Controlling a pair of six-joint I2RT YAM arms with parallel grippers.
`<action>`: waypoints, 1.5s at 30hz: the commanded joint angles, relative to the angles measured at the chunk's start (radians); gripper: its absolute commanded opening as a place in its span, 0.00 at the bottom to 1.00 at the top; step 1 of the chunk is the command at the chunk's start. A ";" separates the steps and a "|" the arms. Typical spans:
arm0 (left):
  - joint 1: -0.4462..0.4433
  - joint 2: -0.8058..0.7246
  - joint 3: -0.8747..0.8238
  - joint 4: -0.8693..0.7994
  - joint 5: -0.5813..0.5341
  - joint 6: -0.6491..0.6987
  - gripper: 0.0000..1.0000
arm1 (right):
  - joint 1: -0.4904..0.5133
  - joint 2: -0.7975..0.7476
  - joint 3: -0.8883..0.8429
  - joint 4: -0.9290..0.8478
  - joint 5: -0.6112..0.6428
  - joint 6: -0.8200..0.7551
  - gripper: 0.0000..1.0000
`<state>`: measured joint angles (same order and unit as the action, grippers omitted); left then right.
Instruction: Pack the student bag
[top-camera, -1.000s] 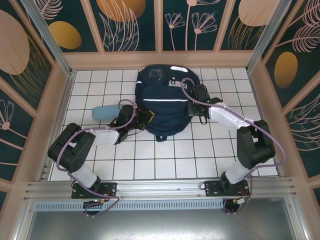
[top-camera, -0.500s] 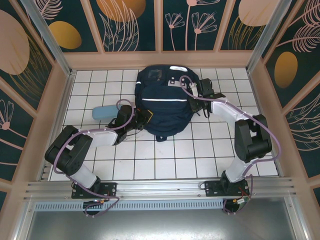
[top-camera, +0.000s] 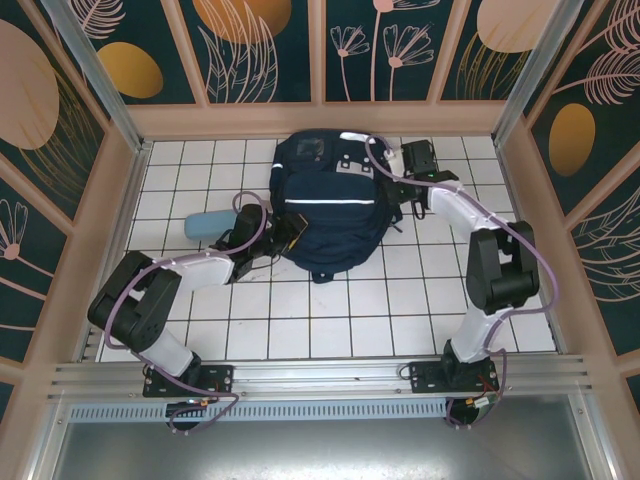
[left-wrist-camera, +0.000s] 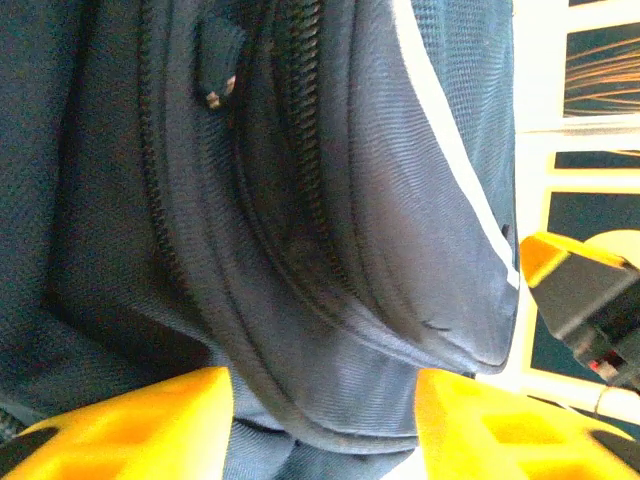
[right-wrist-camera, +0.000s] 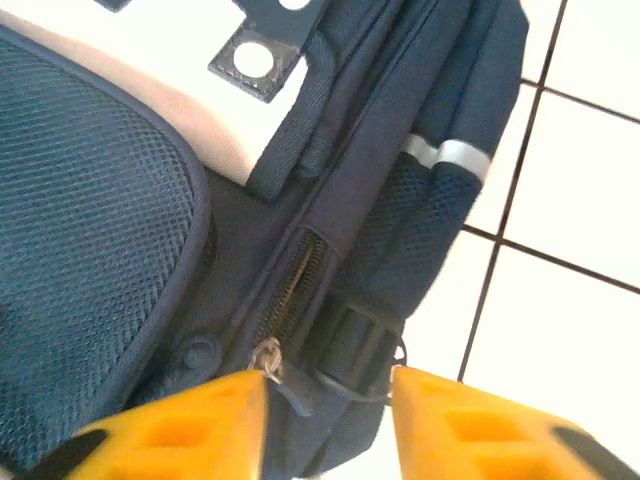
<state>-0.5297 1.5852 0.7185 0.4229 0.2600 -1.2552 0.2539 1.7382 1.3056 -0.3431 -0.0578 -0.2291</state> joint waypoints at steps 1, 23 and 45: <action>0.005 -0.069 0.075 -0.175 -0.020 0.140 0.59 | -0.005 -0.138 -0.037 -0.004 -0.107 0.129 0.47; 0.006 -0.132 0.149 -0.354 -0.189 0.286 0.68 | -0.023 -0.101 -0.160 0.146 -0.225 1.222 0.26; 0.005 -0.074 0.147 -0.319 -0.149 0.286 0.68 | -0.064 0.001 -0.182 0.204 -0.344 1.399 0.23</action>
<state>-0.5293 1.4971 0.8455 0.0853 0.0967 -0.9943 0.2039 1.7100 1.1393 -0.1532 -0.3733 1.1278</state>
